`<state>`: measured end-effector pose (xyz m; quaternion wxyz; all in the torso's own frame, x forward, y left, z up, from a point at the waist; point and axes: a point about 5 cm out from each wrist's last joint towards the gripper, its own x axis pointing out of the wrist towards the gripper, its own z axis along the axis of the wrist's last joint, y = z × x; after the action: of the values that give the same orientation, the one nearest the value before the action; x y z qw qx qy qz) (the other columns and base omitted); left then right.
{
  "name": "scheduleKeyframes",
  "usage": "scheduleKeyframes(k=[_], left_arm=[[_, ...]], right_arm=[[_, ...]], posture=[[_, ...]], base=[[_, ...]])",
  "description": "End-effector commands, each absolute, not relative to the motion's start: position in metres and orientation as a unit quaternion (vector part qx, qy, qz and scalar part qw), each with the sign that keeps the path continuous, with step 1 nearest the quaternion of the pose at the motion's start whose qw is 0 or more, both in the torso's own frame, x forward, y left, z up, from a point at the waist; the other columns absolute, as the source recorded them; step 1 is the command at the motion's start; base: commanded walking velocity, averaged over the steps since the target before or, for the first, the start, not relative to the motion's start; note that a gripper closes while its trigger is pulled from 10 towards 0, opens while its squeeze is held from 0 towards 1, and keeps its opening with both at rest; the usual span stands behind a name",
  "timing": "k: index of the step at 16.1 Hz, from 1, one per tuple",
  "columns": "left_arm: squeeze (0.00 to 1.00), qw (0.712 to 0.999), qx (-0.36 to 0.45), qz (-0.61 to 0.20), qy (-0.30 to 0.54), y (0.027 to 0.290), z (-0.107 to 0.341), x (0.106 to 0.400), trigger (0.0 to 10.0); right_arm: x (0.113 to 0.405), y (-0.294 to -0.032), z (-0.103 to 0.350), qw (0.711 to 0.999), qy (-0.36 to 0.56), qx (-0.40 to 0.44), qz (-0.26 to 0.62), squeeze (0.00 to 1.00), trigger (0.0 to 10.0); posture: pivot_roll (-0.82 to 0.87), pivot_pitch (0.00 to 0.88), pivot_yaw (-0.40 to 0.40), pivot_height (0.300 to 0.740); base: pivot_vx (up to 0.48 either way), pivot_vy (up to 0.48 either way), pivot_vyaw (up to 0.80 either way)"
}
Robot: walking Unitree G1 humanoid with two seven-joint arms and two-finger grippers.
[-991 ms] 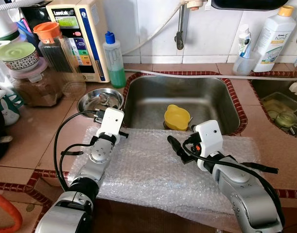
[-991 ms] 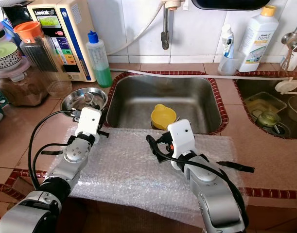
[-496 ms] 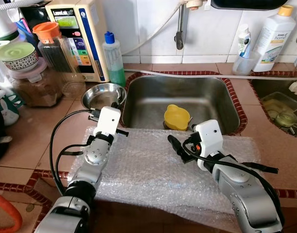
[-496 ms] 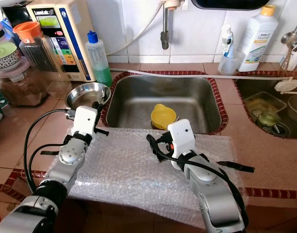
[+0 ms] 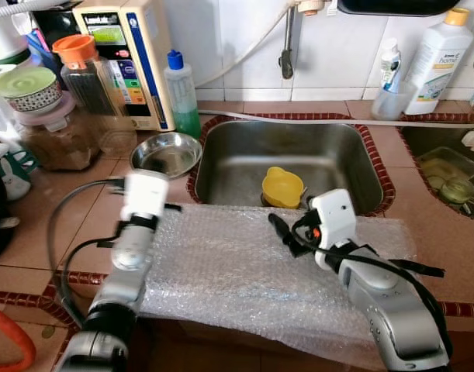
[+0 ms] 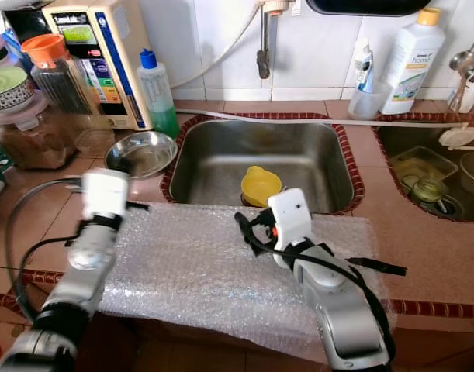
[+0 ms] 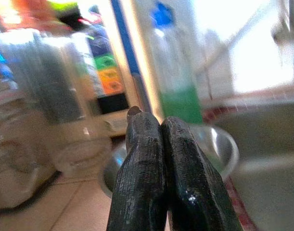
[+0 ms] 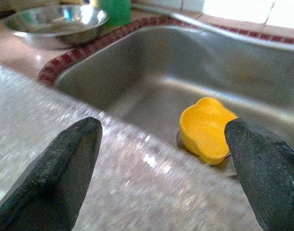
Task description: Kitchen organization
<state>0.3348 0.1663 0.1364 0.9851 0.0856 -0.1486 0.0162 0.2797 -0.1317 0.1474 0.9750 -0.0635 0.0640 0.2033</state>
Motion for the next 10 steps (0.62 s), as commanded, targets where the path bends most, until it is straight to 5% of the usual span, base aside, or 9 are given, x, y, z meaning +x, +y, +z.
scheduleKeyframes(k=[1,7,10], left_arm=[[0.0,0.985,0.031,0.008,-0.168,0.166,0.149,0.332,0.0],[0.0,0.95,-0.228,-0.175,-0.121,0.118,0.168,0.318,0.0],[0.0,0.927,-0.268,-0.248,-0.086,0.106,0.169,0.309,0.0]], right_arm=[[0.286,-0.134,0.158,0.981,0.038,-0.041,0.188,0.0,10.0],[0.307,-0.144,0.18,0.986,0.003,0.041,0.164,0.0,10.0],[0.315,-0.142,0.189,0.978,-0.002,0.113,0.175,0.0,10.0]], posture=[[-0.33,0.059,0.094,0.74],[-0.31,0.055,0.095,0.74],[-0.31,0.055,0.099,0.74]], base=[[0.0,0.0,0.0],[0.0,0.0,0.0],[0.0,0.0,0.0]])
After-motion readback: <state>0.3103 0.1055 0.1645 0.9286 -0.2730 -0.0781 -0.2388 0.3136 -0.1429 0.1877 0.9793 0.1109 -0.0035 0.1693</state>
